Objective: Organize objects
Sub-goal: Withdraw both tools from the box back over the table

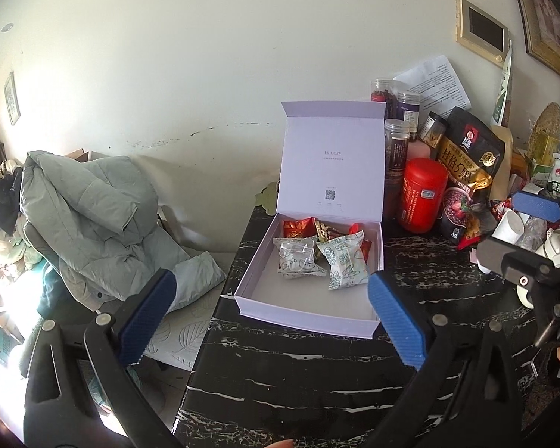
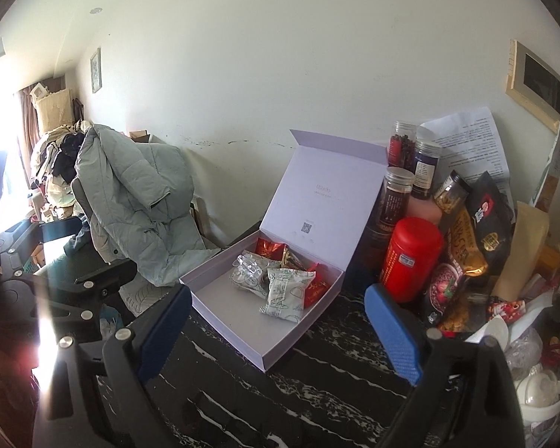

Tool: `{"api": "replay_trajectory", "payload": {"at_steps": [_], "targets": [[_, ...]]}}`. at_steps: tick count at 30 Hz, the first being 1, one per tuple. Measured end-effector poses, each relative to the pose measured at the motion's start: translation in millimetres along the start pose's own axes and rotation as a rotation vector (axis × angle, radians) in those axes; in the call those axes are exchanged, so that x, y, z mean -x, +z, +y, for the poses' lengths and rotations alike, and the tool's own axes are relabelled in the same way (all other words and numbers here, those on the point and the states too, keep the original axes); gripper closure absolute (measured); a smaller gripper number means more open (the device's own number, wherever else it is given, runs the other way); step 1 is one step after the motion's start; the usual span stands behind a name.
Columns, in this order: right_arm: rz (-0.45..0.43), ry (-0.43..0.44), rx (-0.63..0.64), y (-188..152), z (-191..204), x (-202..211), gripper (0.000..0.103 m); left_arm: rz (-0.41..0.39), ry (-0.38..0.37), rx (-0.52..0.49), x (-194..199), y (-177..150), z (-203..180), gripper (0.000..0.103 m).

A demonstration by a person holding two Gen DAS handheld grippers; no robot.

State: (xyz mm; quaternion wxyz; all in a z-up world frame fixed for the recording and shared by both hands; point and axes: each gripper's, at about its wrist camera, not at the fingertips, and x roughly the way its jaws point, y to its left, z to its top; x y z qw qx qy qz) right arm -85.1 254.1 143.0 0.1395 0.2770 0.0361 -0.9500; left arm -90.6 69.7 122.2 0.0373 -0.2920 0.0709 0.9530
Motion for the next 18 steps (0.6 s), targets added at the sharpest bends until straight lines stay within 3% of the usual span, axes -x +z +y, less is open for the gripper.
{"api": "replay_trajectory", "payload": {"at_steps": [11, 15, 18], "targets": [[0.043, -0.008, 0.007, -46.0, 10.1, 9.8, 0.008, 0.046, 0.004, 0.027, 14.0, -42.8, -2.5, 0.000], [0.068, 0.032, -0.007, -62.0, 12.7, 9.5, 0.008, 0.053, 0.037, 0.046, 16.3, -60.3, -0.8, 0.000], [0.087, 0.036, 0.004, -71.9, 17.5, 7.8, 0.008, 0.072, 0.011, 0.061, 17.2, -70.8, 0.6, 0.000]]}}
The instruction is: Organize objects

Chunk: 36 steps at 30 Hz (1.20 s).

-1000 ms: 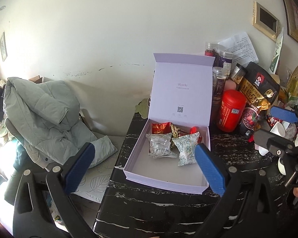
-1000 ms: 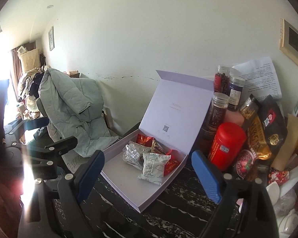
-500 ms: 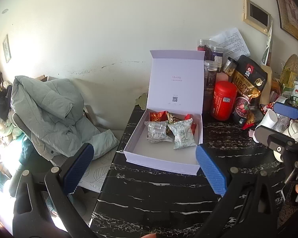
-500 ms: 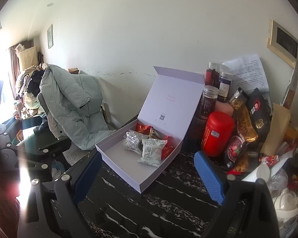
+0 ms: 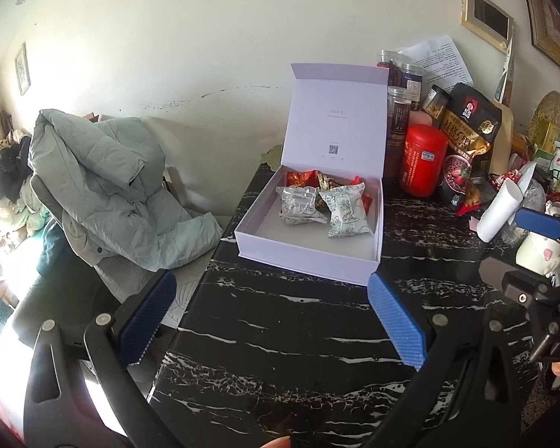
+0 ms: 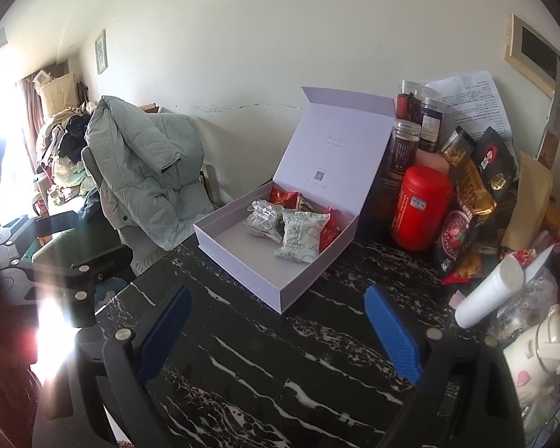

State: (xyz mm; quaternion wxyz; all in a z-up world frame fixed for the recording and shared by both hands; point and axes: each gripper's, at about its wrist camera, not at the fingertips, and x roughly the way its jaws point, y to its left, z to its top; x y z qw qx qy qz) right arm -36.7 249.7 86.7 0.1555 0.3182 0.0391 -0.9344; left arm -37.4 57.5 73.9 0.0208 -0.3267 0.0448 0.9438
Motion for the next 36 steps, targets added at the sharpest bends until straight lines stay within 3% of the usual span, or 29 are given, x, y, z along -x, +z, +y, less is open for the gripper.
{"api": "replay_trajectory", "payload": {"at_steps": [15, 36], "targets": [[0.014, 0.040, 0.033, -12.0, 16.2, 3.3, 0.008, 0.026, -0.026, 0.006, 7.0, -26.4, -3.5, 0.000], [0.043, 0.026, 0.039, -14.0, 17.6, -4.0, 0.008, 0.054, -0.028, 0.015, 1.8, -31.2, -1.5, 0.000]]}}
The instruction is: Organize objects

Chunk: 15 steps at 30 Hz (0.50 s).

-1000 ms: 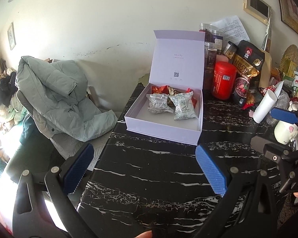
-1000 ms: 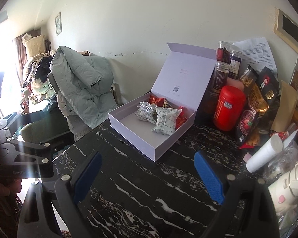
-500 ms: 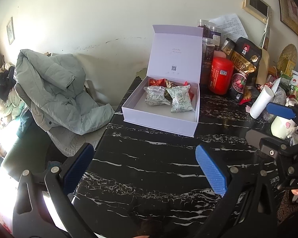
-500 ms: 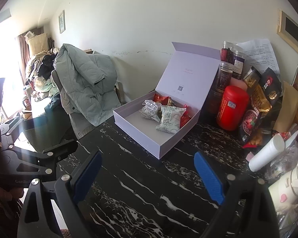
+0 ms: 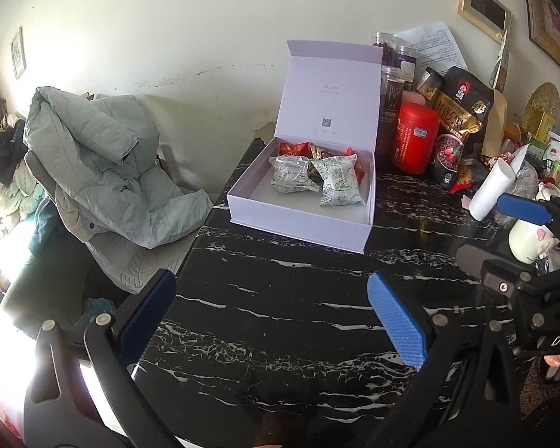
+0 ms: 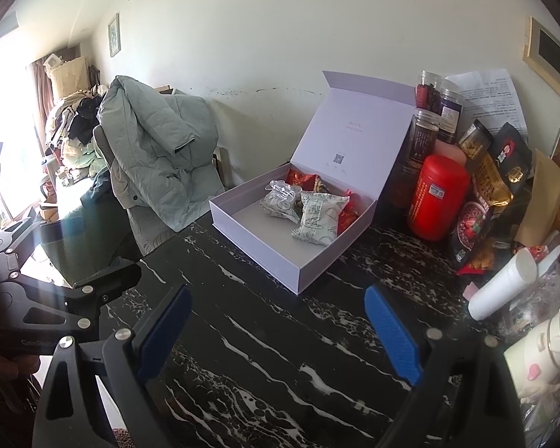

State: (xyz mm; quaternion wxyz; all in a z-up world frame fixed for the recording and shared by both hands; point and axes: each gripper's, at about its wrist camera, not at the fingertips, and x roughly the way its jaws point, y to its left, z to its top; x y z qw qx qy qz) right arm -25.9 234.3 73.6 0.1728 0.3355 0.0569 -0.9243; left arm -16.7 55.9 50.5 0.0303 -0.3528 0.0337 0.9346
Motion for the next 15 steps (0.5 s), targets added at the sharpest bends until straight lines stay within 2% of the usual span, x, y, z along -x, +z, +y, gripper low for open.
{"api": "replay_trajectory", "payload": {"at_steps": [15], "targets": [[0.014, -0.001, 0.002, -1.1, -1.6, -5.1, 0.008, 0.012, 0.004, -0.005, -3.1, -1.5, -1.0, 0.000]]}}
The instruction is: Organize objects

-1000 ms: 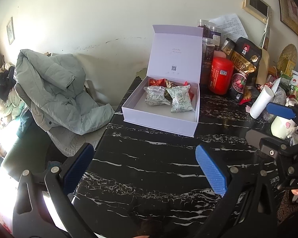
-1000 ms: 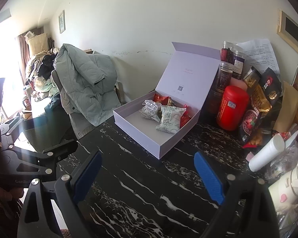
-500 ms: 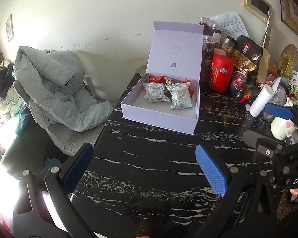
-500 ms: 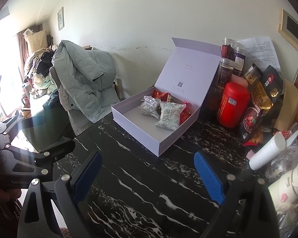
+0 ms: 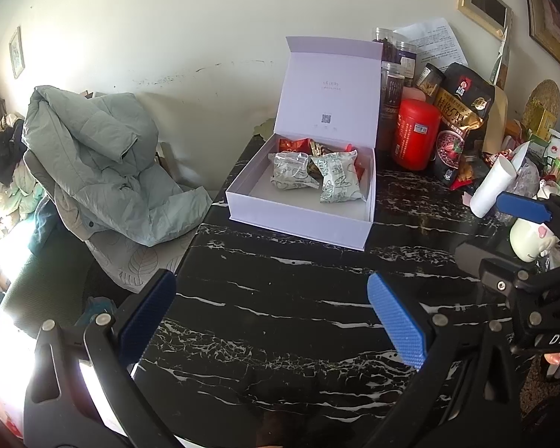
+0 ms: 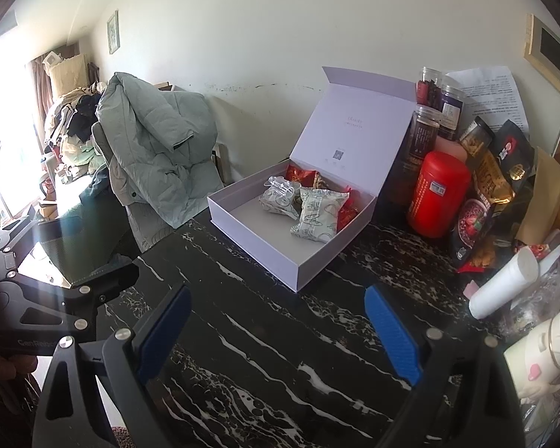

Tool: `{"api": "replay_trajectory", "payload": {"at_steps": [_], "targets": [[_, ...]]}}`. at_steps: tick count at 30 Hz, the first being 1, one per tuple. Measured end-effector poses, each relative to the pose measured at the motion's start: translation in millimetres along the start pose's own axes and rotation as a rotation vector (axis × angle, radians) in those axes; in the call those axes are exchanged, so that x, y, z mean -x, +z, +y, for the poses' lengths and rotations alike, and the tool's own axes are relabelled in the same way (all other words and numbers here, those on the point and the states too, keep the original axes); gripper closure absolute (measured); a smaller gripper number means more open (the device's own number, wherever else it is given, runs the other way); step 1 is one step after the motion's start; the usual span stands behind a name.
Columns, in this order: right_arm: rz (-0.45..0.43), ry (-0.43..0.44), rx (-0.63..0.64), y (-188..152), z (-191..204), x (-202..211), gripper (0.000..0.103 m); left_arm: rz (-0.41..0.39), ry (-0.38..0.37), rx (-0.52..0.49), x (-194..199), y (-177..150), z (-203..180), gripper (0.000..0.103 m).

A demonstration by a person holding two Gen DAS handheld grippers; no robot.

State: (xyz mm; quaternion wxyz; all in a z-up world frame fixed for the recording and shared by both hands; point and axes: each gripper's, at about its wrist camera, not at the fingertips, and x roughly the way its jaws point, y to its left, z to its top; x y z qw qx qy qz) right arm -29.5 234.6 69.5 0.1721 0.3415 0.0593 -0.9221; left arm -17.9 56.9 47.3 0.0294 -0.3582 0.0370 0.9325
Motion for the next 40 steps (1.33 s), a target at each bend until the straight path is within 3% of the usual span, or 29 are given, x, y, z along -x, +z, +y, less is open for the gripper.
{"api": "replay_trajectory", "payload": {"at_steps": [31, 40], "targets": [[0.036, -0.005, -0.004, -2.3, -1.3, -10.6, 0.008, 0.022, 0.013, 0.010, -8.8, -3.0, 2.8, 0.000], [0.045, -0.003, -0.015, -4.7, -4.5, -13.7, 0.008, 0.029, -0.015, 0.002, -9.3, -3.8, 1.8, 0.000]]}}
